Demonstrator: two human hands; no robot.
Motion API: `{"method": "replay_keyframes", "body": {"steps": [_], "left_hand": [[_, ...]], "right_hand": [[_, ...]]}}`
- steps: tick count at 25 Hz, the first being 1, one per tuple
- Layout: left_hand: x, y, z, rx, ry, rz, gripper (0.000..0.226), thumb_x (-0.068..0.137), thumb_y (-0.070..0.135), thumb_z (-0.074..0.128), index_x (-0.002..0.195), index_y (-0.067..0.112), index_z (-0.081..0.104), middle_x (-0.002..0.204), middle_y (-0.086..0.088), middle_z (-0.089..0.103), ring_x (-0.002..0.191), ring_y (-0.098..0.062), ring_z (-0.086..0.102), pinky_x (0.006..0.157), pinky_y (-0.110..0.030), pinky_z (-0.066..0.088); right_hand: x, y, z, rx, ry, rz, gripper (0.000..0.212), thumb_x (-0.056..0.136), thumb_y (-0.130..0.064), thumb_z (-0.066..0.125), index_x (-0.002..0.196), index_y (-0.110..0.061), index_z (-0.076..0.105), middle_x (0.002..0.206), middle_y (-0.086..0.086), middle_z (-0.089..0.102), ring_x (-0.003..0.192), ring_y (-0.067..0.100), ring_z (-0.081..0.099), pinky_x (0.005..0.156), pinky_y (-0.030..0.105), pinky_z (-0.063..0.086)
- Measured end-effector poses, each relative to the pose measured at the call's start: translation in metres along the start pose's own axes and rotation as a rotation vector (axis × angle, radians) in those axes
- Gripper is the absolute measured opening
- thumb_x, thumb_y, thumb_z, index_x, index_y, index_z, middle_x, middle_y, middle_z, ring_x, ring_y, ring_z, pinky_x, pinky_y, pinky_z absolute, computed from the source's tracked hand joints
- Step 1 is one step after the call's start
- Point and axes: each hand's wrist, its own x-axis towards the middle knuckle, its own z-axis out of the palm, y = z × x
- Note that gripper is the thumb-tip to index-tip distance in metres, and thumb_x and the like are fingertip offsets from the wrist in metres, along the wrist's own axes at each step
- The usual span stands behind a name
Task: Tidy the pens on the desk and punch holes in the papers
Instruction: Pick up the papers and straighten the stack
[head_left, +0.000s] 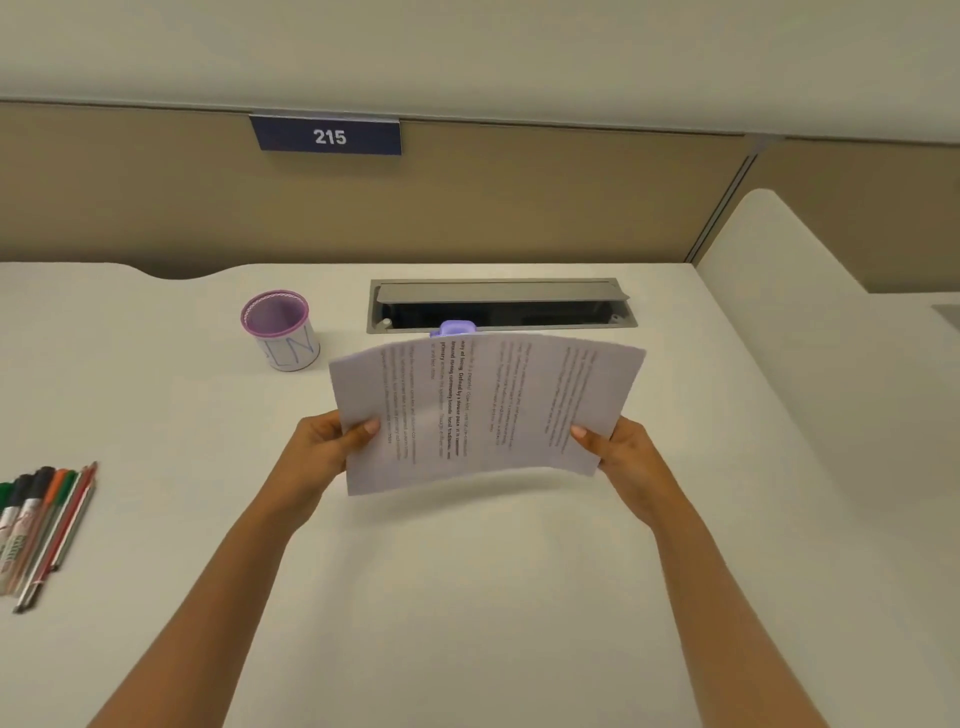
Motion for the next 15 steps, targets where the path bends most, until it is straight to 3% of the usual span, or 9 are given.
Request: {"method": "replay_keyframes", "body": {"steps": [3, 5, 8, 11, 15], "left_hand": [[0.003, 0.015, 0.007, -0.204, 0.055, -0.067, 0.019, 0.087, 0.018, 0.063, 0.103, 0.018, 0.073, 0.103, 0.000, 0.076, 0.086, -0.013, 0.073, 0.067, -0.026, 0.060], [0.001, 0.018, 0.019, -0.321, 0.075, -0.154, 0.019, 0.090, 0.015, 0.061, 0.107, 0.017, 0.069, 0.102, 0.002, 0.077, 0.083, -0.010, 0.073, 0.065, -0.027, 0.059], [-0.004, 0.011, 0.045, -0.426, 0.085, -0.264, 0.018, 0.090, 0.016, 0.061, 0.107, 0.019, 0.068, 0.102, 0.003, 0.077, 0.084, -0.010, 0.073, 0.064, -0.028, 0.058], [-0.011, -0.001, 0.074, -0.471, 0.102, -0.340, 0.017, 0.089, 0.016, 0.062, 0.104, 0.020, 0.068, 0.095, 0.004, 0.078, 0.083, -0.013, 0.073, 0.062, -0.030, 0.057], [-0.017, -0.022, 0.107, -0.484, 0.130, -0.419, 0.016, 0.090, 0.013, 0.061, 0.104, 0.018, 0.067, 0.095, 0.001, 0.077, 0.087, -0.018, 0.069, 0.065, -0.035, 0.055]], "right_hand": [[0.000, -0.030, -0.019, 0.043, -0.008, -0.064, 0.045, 0.085, -0.028, 0.069, 0.128, -0.023, 0.059, 0.125, 0.002, 0.068, 0.115, 0.022, 0.065, 0.100, 0.041, 0.051], [-0.009, -0.029, -0.021, 0.259, 0.070, -0.065, 0.039, 0.087, -0.031, 0.063, 0.125, -0.022, 0.059, 0.124, 0.001, 0.067, 0.120, 0.025, 0.060, 0.104, 0.047, 0.045], [-0.030, -0.012, 0.007, 0.636, 0.062, -0.031, 0.058, 0.083, -0.042, 0.057, 0.134, -0.015, 0.052, 0.133, 0.007, 0.061, 0.130, 0.027, 0.053, 0.105, 0.050, 0.040], [-0.045, -0.002, 0.054, 0.687, 0.133, -0.002, 0.046, 0.082, -0.038, 0.062, 0.123, -0.016, 0.061, 0.127, 0.006, 0.066, 0.124, 0.026, 0.057, 0.099, 0.046, 0.046], [-0.050, -0.006, 0.095, 0.706, 0.344, 0.027, 0.044, 0.085, -0.034, 0.068, 0.126, -0.021, 0.061, 0.123, 0.004, 0.069, 0.113, 0.020, 0.066, 0.093, 0.041, 0.050]]}}
